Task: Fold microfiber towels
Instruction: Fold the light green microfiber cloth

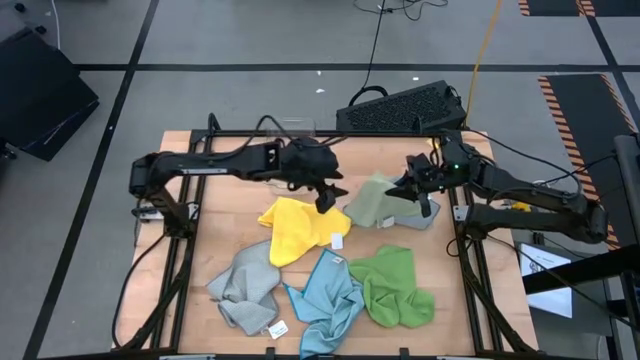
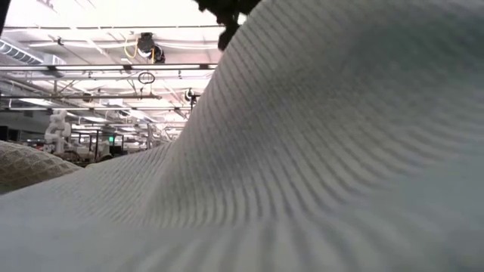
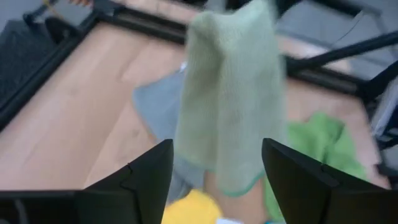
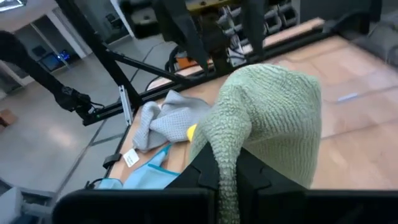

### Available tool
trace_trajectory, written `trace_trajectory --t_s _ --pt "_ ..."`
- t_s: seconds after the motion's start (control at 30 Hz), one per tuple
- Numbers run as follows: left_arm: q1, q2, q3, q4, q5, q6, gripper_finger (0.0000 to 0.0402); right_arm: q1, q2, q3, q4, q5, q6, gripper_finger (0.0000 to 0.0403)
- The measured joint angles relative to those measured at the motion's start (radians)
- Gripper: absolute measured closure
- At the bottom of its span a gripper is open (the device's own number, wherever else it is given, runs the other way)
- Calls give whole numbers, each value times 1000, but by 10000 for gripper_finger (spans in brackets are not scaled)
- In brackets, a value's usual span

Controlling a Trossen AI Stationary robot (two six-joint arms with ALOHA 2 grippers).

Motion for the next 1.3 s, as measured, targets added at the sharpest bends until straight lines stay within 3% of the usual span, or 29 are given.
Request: trace_trajectory --t_s 0.1,0.17,0.4,0.53,0.67,0.87,1.03,1.17,1.3 --pt "-25 -10 0 58 -45 -76 161 3 -18 0 4 0 -82 395" --pt "-34 -7 0 85 -14 -84 150 2 -25 0 5 0 -121 395" --pt "-30 61 2 249 -56 -142 55 2 -43 0 7 0 -187 396" --pt "0 137 -1 299 21 -156 32 3 -53 1 9 0 -221 397" --pt "31 211 -1 377 183 -156 30 3 -61 1 9 -5 -231 397" --pt "82 304 -1 398 329 -160 32 3 -62 1 10 -29 -231 397" --pt "95 348 -1 468 543 -170 82 3 -63 1 10 -33 -233 398" --pt "83 346 -1 511 556 -114 158 3 -62 1 3 -51 -247 398" --pt "78 335 -1 508 577 -120 261 2 -63 1 4 -30 -249 398"
